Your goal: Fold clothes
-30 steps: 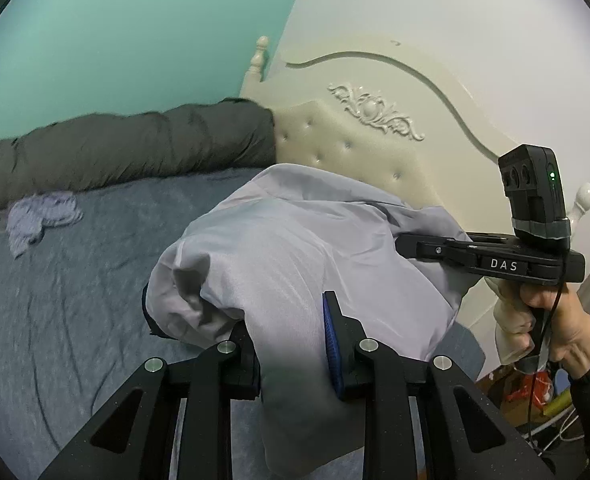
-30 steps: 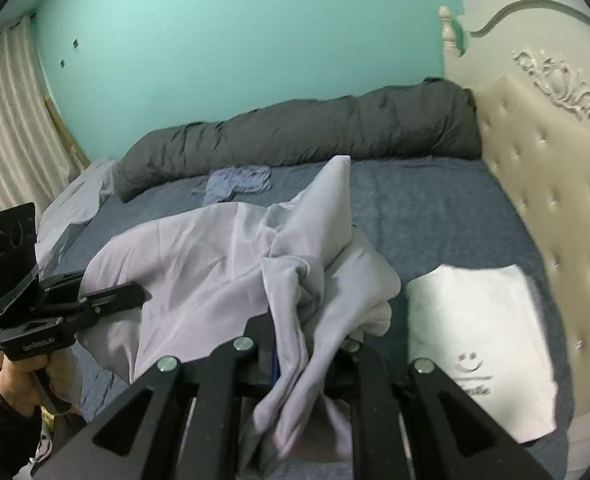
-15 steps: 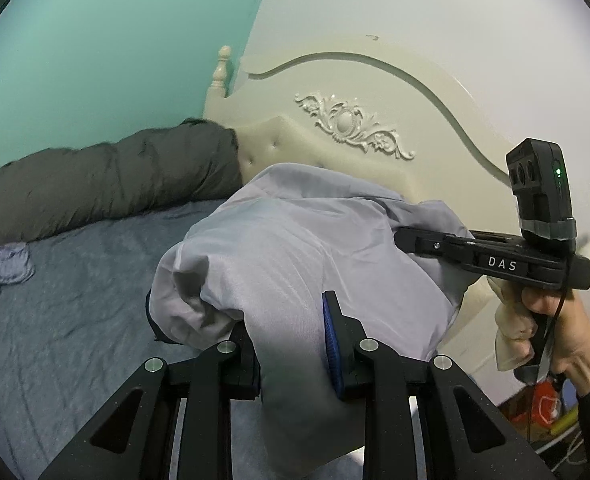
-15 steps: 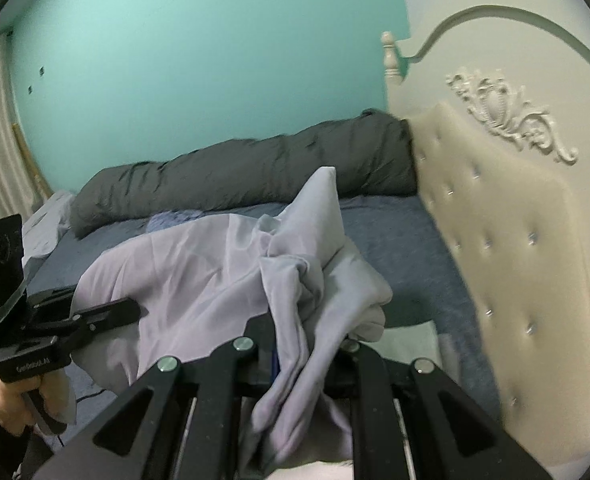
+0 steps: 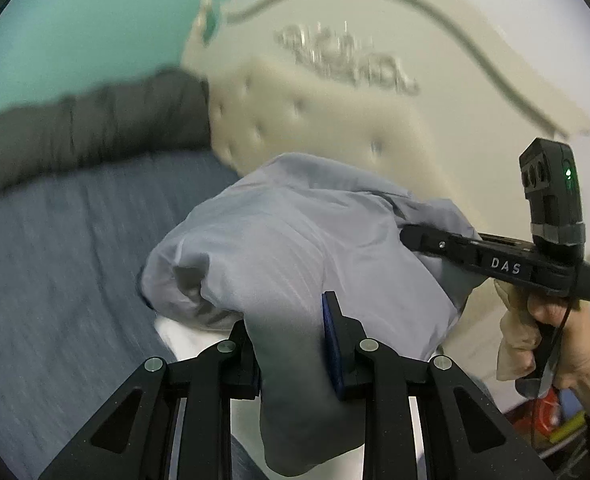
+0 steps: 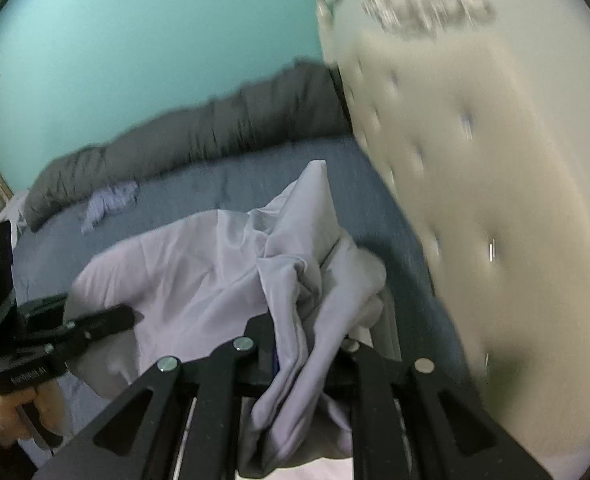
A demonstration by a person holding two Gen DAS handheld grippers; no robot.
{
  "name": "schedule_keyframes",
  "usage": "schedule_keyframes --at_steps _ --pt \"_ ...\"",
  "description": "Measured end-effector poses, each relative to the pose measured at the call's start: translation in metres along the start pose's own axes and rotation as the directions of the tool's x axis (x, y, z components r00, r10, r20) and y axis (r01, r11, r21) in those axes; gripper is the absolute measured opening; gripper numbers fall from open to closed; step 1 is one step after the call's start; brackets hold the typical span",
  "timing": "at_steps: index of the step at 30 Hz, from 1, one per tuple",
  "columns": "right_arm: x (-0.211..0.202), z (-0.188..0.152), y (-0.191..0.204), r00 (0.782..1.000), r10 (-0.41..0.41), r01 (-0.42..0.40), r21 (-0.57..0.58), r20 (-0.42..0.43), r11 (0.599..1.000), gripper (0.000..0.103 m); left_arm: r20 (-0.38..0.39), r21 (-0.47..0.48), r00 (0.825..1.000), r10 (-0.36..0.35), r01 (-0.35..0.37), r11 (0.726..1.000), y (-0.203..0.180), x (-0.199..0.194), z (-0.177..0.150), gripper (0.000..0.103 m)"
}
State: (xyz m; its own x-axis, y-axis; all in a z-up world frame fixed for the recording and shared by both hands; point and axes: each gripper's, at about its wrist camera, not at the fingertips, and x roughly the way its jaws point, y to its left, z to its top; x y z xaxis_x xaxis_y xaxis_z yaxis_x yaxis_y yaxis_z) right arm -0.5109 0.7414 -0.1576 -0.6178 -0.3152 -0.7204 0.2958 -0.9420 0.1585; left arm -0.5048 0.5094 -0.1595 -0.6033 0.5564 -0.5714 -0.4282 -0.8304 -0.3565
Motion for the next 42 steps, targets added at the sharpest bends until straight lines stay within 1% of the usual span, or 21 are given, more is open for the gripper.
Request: schedule_keyframes --at_steps 3,5,9,12,15,17,19,21,24,26,27,28,30,31,33,38,42 --pt "-0.004 -0.015 -0.008 0.999 0.022 -0.02 0.054 -0.033 0.998 0.01 -0.047 0.005 0.999 -0.015 0.015 1.0 -0.01 0.005 -0.024 0.027" --pt "-0.012 -0.018 -0.006 0.998 0.031 -0.028 0.069 -0.048 0.997 0.01 -0.065 -0.009 0.998 -0.028 0.028 1.0 -0.014 0.003 -0.032 0.027" --pt "-0.021 -0.017 -0.004 0.995 0.039 -0.031 0.077 -0.097 0.997 0.01 -0.088 -0.048 0.995 -0.055 0.051 0.998 -0.019 -0.005 -0.036 0.027" --pt "-0.027 -0.023 -0.004 0.992 0.051 -0.041 0.083 -0.116 0.996 0.01 -0.108 -0.08 0.991 -0.078 0.069 0.994 -0.02 -0.009 -0.04 0.027" --pt "-0.023 -0.034 -0.008 0.989 0.065 -0.049 0.118 -0.136 0.992 0.011 -0.127 -0.105 0.988 -0.091 0.077 0.991 -0.018 -0.01 -0.048 0.027" --pt "-0.017 -0.042 -0.01 0.987 0.065 -0.045 0.135 -0.148 0.99 0.011 -0.154 -0.12 0.983 -0.096 0.078 0.99 -0.017 -0.005 -0.055 0.027" --pt "-0.013 -0.051 -0.013 0.985 0.073 -0.047 0.16 -0.158 0.986 0.011 -0.179 -0.139 0.978 -0.102 0.077 0.987 -0.016 0.001 -0.062 0.03" --pt "-0.014 -0.057 -0.017 0.984 0.087 -0.058 0.184 -0.154 0.981 0.013 -0.195 -0.159 0.974 -0.116 0.085 0.984 -0.014 0.003 -0.069 0.038" --pt "-0.017 -0.063 -0.022 0.984 0.1 -0.069 0.206 -0.145 0.976 0.02 -0.208 -0.18 0.97 -0.129 0.092 0.979 -0.009 -0.003 -0.073 0.041" --pt "-0.019 -0.064 -0.025 0.985 0.1 -0.068 0.218 -0.14 0.974 0.022 -0.205 -0.17 0.972 -0.116 0.081 0.982 -0.008 -0.014 -0.072 0.043" --pt "-0.021 -0.064 -0.026 0.987 0.093 -0.062 0.224 -0.132 0.973 0.026 -0.197 -0.155 0.975 -0.1 0.069 0.985 -0.007 -0.019 -0.071 0.043" --pt "-0.022 -0.065 -0.027 0.988 0.092 -0.062 0.228 -0.126 0.972 0.027 -0.184 -0.138 0.98 -0.077 0.052 0.989 -0.007 -0.027 -0.07 0.043" --pt "-0.026 -0.066 -0.029 0.989 0.092 -0.063 0.235 -0.117 0.97 0.028 -0.149 -0.125 0.988 -0.037 0.018 0.992 -0.002 -0.041 -0.066 0.043" --pt "-0.027 -0.066 -0.03 0.989 0.088 -0.058 0.234 -0.118 0.971 0.032 -0.125 -0.122 0.992 -0.016 0.001 0.993 0.0 -0.049 -0.063 0.043" --pt "-0.031 -0.066 -0.032 0.991 0.078 -0.05 0.238 -0.113 0.97 0.034 -0.084 -0.112 0.996 0.021 -0.03 0.993 0.004 -0.062 -0.058 0.043" --pt "-0.045 -0.068 -0.039 0.994 0.054 -0.029 0.254 -0.093 0.967 0.035 -0.089 -0.049 0.996 0.031 -0.036 0.998 0.0 -0.053 -0.048 0.043" --pt "-0.072 -0.062 -0.037 1.0 0.002 0.002 0.245 -0.015 0.969 0.035 -0.102 0.001 0.994 0.032 -0.032 0.999 -0.008 -0.041 -0.045 0.043"
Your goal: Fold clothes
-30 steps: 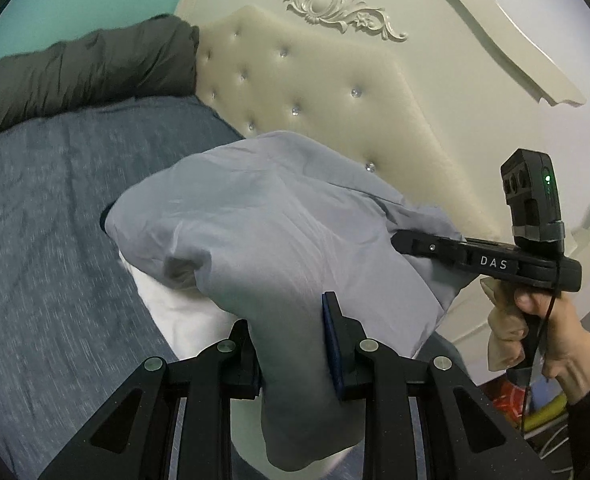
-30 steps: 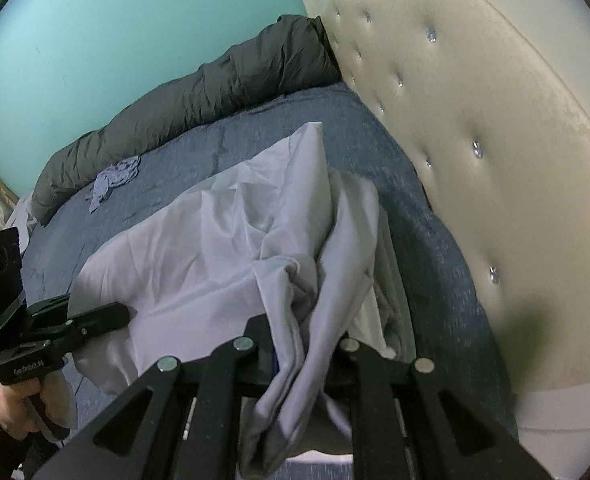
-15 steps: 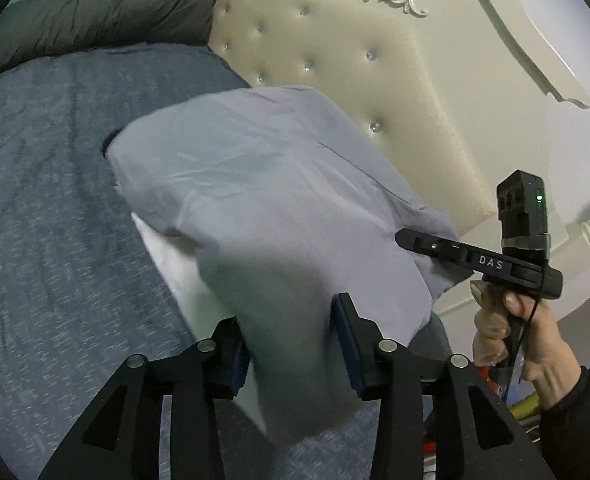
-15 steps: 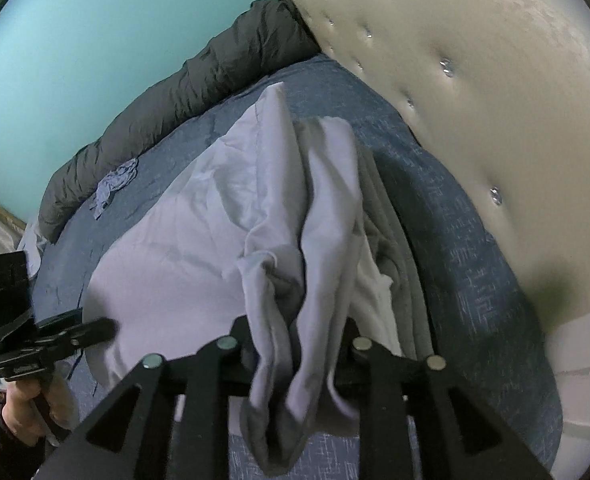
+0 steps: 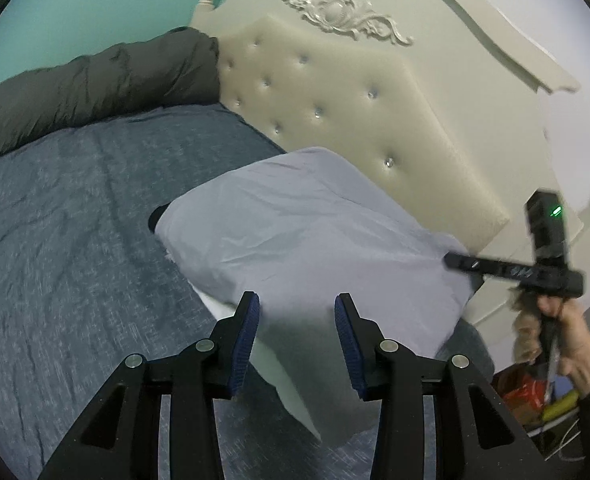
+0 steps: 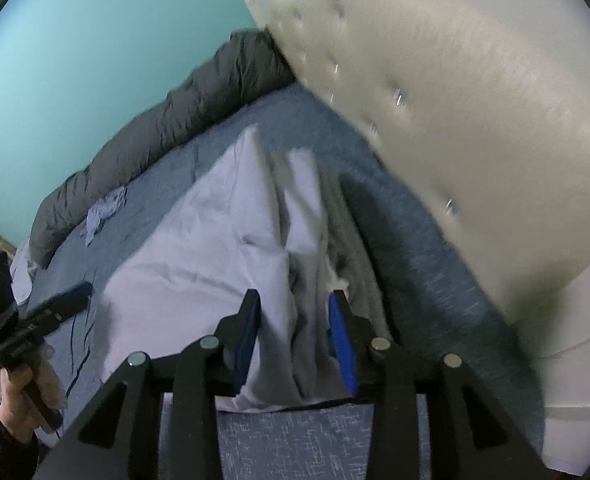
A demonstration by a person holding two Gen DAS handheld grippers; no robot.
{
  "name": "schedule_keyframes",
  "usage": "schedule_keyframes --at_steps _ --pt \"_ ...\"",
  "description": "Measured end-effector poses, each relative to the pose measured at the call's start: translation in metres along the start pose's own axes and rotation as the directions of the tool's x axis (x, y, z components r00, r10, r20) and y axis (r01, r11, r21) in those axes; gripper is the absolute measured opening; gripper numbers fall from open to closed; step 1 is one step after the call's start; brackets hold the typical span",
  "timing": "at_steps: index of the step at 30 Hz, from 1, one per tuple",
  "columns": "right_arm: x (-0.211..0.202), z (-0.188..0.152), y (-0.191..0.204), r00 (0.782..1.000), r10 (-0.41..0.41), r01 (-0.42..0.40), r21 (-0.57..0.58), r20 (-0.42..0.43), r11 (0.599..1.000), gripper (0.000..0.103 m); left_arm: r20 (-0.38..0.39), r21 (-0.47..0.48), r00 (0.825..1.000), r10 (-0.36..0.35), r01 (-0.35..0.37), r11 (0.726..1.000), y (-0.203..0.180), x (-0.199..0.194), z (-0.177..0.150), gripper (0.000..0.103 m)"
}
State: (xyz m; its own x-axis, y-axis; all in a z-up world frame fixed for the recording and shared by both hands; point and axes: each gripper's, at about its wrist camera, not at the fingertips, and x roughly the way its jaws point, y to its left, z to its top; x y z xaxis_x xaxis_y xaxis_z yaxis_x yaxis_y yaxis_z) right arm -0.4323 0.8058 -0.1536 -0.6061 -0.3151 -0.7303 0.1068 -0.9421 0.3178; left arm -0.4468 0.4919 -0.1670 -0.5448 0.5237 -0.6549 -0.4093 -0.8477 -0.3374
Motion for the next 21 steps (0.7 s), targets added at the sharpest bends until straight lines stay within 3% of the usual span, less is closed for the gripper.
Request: schedule_keyframes --at_steps 5,7,12,16,21 --pt "-0.023 0.018 0.031 0.995 0.019 -0.011 -0.088 0.101 0.996 0.032 -0.009 0.043 1.0 0.006 -0.005 0.999 -0.011 0.009 0.005 0.043" --pt "-0.02 0.023 0.05 0.994 0.044 -0.031 -0.136 0.095 0.99 0.02 -0.009 0.042 1.0 0.008 -0.008 0.999 -0.013 0.01 0.006 0.043" --pt "0.019 0.022 0.077 1.0 0.01 -0.005 -0.219 0.022 0.976 0.009 -0.011 0.049 1.0 0.016 -0.015 0.999 -0.017 0.01 0.008 0.043" --pt "0.046 0.008 0.06 0.997 -0.07 0.066 -0.206 -0.016 0.976 0.001 -0.056 0.06 0.998 0.033 -0.029 0.998 -0.015 0.026 0.002 0.043" --pt "0.065 -0.013 0.032 0.995 -0.093 0.085 -0.163 -0.039 0.983 0.0 -0.084 0.073 0.996 0.026 -0.02 0.997 -0.015 0.042 -0.012 0.043"
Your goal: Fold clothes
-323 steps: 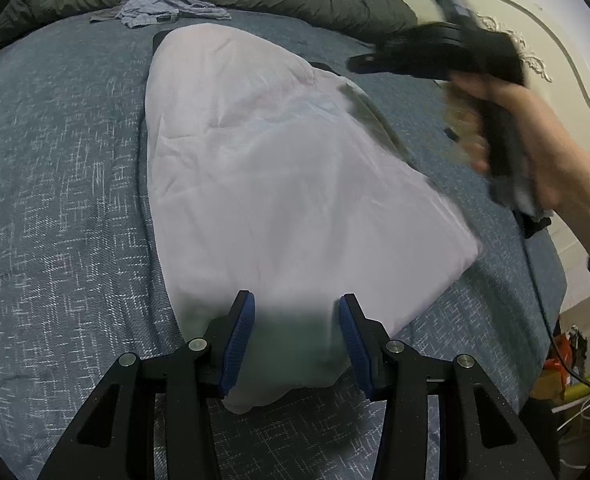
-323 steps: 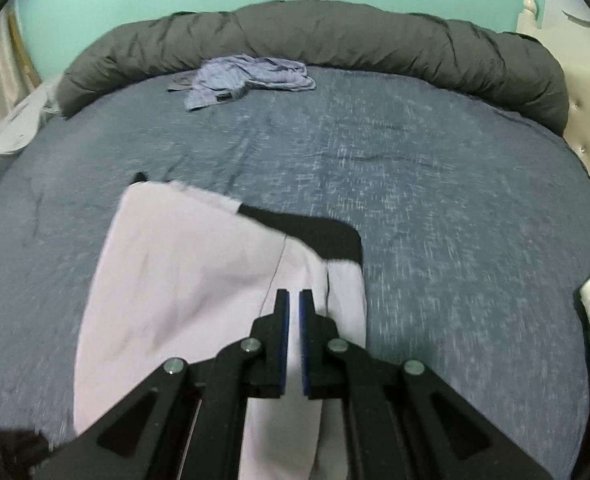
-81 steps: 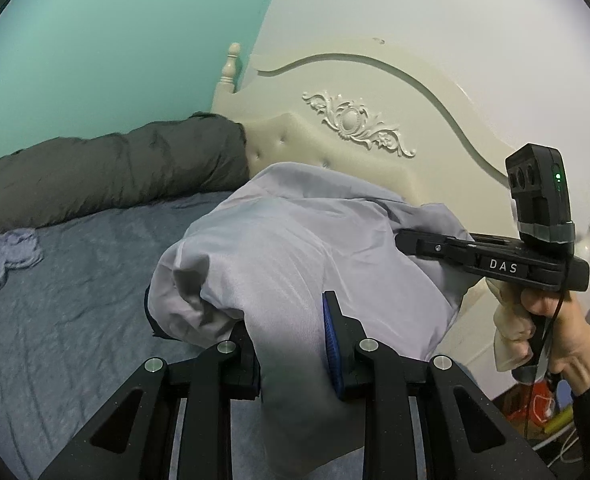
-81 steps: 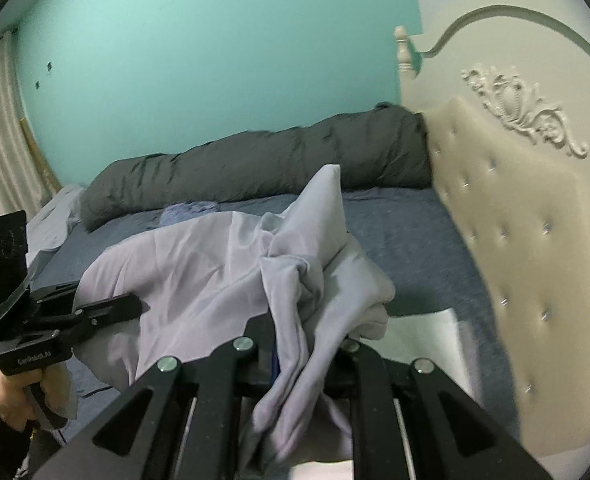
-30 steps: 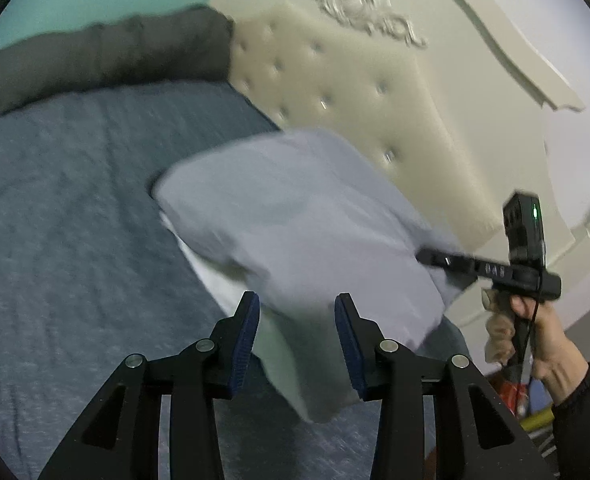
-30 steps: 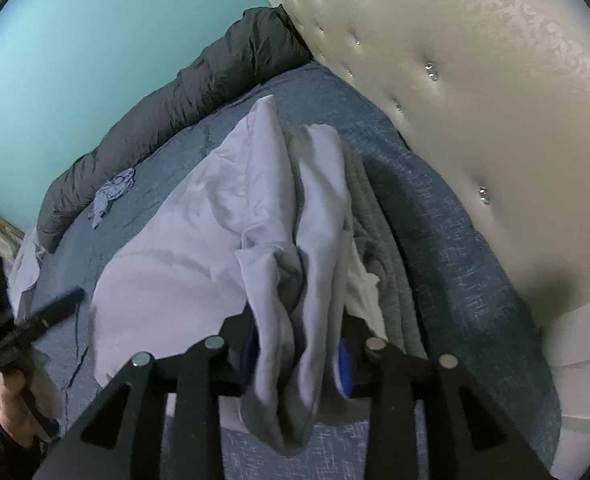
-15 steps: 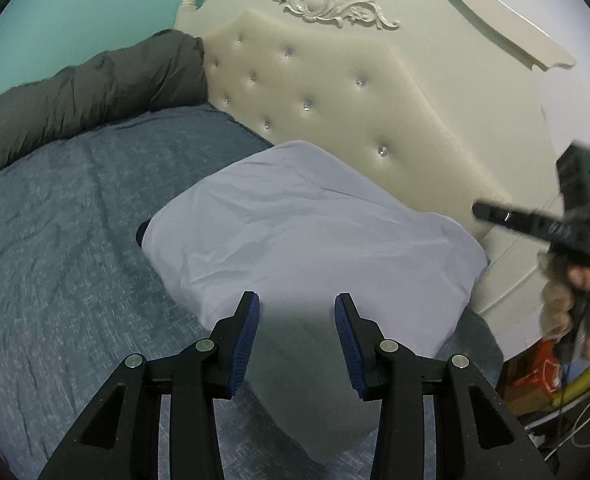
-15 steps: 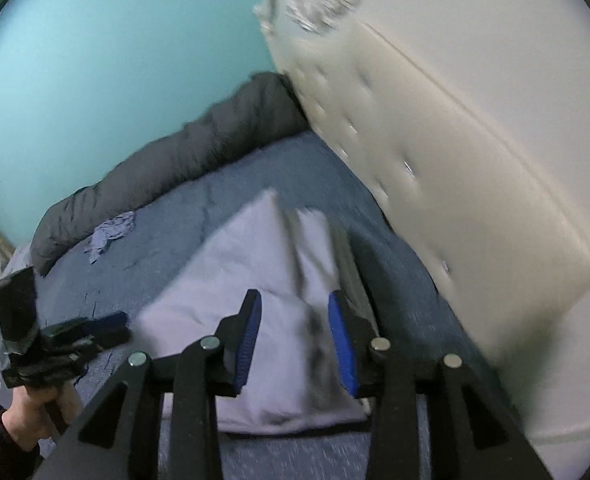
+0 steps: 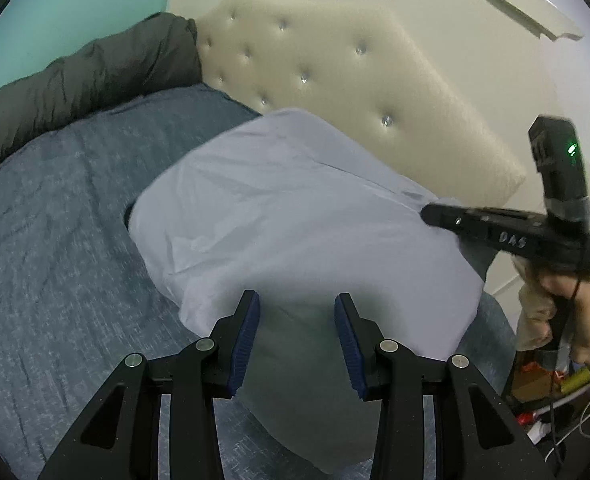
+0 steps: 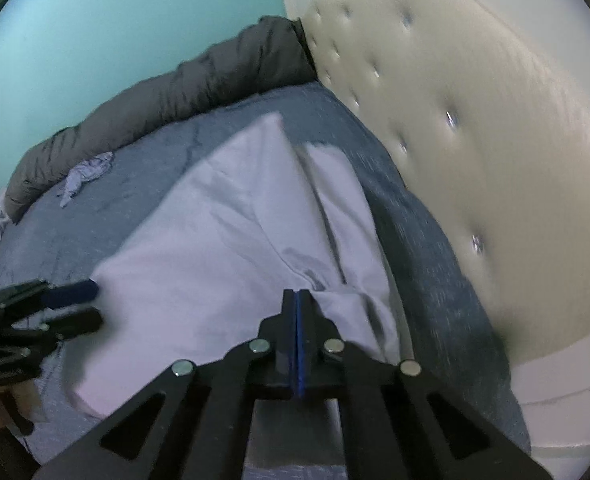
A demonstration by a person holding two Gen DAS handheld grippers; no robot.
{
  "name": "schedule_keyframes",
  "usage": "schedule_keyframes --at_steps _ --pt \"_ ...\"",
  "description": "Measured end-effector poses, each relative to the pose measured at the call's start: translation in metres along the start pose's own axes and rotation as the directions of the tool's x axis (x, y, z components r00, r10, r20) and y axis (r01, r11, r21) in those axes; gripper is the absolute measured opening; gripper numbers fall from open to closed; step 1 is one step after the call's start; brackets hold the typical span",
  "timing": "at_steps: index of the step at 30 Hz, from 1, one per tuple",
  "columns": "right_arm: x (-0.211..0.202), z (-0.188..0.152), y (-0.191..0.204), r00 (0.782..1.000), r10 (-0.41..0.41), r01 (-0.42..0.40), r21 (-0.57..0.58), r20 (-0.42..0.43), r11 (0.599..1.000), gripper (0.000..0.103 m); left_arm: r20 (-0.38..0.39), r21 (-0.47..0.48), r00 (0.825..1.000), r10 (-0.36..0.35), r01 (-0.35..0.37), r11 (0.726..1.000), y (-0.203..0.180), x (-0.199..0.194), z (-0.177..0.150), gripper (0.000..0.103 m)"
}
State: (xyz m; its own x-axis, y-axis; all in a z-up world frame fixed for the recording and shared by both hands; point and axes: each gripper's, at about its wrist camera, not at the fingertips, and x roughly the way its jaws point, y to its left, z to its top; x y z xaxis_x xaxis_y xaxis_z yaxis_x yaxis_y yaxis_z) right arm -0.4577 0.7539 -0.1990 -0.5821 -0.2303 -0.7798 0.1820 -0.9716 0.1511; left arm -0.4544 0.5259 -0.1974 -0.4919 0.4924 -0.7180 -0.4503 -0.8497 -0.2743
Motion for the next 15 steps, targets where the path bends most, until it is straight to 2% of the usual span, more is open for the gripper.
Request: schedule_keyframes --at_steps 9,15 --pt "0.018 -0.036 -0.033 0.998 0.056 -0.059 0.111 0.025 0.992 0.0 -0.05 0.01 0.999 -0.003 0.003 1.0 -0.012 0.029 -0.015 0.042" --pt "0.017 -0.046 -0.033 0.998 0.056 -0.06 0.132 0.034 0.989 0.0 -0.063 -0.001 0.998 0.0 0.0 1.0 -0.013 0.042 -0.022 0.042"
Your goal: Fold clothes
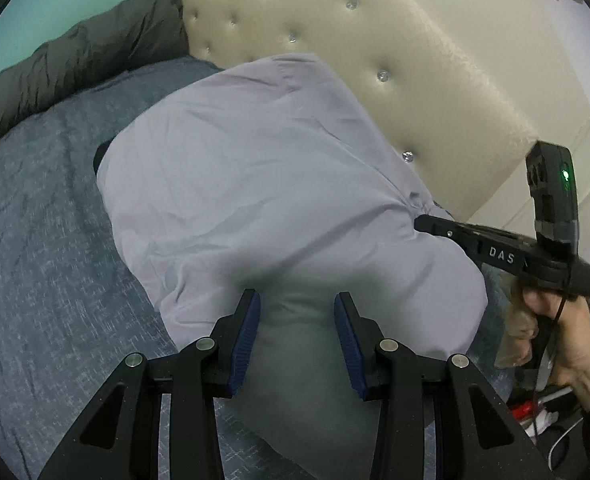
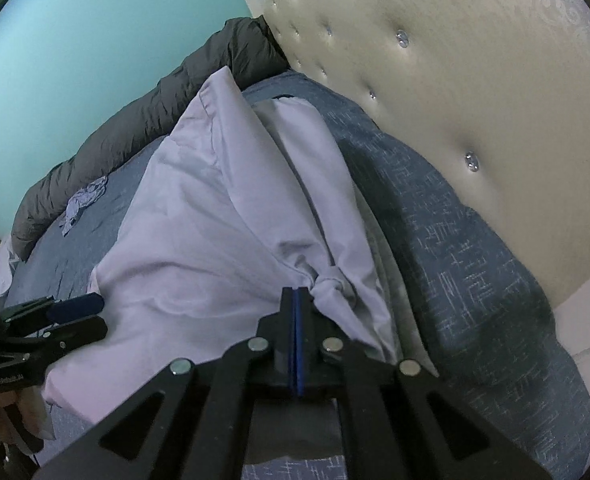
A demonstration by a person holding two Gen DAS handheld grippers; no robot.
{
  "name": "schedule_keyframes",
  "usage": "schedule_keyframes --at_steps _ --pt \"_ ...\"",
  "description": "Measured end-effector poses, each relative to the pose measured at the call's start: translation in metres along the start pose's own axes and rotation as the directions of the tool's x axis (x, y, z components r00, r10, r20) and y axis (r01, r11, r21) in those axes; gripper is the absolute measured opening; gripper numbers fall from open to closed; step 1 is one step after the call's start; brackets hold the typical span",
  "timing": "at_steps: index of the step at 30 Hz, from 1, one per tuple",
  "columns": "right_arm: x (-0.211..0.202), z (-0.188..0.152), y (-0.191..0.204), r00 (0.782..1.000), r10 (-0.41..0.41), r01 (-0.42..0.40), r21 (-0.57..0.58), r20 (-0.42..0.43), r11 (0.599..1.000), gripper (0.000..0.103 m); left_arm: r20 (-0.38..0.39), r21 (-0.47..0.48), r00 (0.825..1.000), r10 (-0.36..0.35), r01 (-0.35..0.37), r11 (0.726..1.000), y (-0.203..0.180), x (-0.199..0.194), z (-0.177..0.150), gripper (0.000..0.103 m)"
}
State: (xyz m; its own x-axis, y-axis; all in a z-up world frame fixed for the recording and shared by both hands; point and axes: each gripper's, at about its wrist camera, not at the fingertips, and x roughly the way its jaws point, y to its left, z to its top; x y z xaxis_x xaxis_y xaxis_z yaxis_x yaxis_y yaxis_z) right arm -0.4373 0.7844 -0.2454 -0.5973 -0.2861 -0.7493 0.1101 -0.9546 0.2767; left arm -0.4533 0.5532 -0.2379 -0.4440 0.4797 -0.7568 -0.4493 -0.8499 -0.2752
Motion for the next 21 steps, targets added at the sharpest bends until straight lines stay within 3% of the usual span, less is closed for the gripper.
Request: schedule_keyframes --at_steps 10,14,21 --pt "-0.021 0.022 0.019 1.0 -0.011 0.011 -0.055 -0.004 0.998 0.0 -0.002 -0.015 1.0 -0.009 0.009 1.0 0.007 -0.02 0.007 0.042" --pt "-0.037 0.033 0.029 0.999 0.001 0.001 -0.063 0.032 0.998 0.0 0.016 -0.023 1.0 -0.016 0.016 1.0 0.013 -0.03 0.015 0.042" --pt "-0.046 0.088 0.076 0.999 0.026 -0.018 -0.209 0.034 0.978 0.0 0.036 -0.07 0.999 0.023 -0.02 0.997 0.045 -0.04 0.041 0.042"
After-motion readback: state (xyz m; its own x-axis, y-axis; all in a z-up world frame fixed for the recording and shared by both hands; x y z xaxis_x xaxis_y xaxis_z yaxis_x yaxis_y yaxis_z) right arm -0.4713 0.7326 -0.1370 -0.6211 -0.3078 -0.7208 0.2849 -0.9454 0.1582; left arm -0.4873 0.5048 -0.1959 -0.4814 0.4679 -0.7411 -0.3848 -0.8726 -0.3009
